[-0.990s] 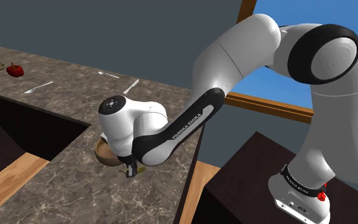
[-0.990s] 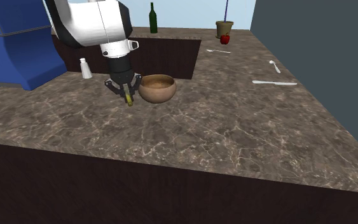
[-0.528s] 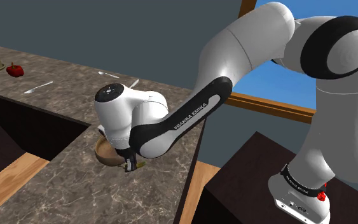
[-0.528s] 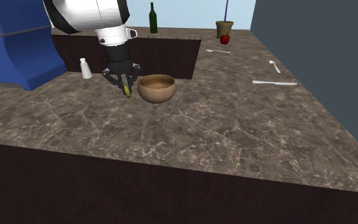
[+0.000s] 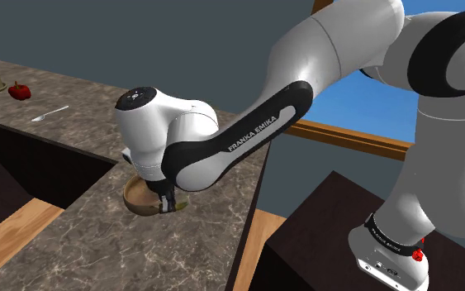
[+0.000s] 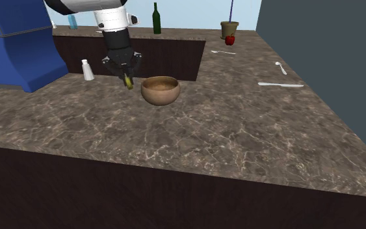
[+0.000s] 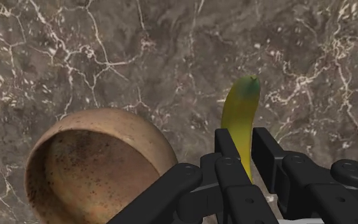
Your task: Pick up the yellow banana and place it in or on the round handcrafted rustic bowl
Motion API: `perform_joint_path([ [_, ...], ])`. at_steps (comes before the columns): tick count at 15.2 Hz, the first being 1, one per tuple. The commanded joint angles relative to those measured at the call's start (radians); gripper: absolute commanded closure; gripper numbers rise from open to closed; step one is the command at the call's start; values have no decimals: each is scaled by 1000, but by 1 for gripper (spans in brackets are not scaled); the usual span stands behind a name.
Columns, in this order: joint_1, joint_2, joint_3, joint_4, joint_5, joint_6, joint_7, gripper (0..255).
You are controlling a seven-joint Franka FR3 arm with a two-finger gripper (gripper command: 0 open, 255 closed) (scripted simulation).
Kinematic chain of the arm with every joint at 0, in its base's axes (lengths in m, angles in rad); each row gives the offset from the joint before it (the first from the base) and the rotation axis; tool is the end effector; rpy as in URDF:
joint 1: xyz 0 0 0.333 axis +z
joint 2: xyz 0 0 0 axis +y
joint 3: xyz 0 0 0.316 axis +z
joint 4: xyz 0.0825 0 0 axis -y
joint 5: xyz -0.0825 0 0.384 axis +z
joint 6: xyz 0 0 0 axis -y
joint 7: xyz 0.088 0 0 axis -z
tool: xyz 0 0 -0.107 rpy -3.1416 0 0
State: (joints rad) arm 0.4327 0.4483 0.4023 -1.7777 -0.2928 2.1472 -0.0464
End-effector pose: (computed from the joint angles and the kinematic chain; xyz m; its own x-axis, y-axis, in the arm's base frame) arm 0.4585 0.4568 0.3199 0.5294 0.8473 -0.0414 0.8476 -0.5264 0.0666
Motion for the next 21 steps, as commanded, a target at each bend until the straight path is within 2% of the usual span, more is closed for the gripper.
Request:
perform_joint_path([
  [1, -2, -13, 4, 9, 8, -21, -6, 255],
  [6, -7, -40, 12, 29, 24, -65, -19, 255],
  [13, 0, 187, -38, 392, -18, -198, -114, 255],
  [16, 16, 313, -59, 609, -32, -283, -163, 255],
  [18, 39, 428, -76, 814, -40, -365, -205, 255],
  [21, 35, 434, -78, 783, -43, -330, -199, 255],
])
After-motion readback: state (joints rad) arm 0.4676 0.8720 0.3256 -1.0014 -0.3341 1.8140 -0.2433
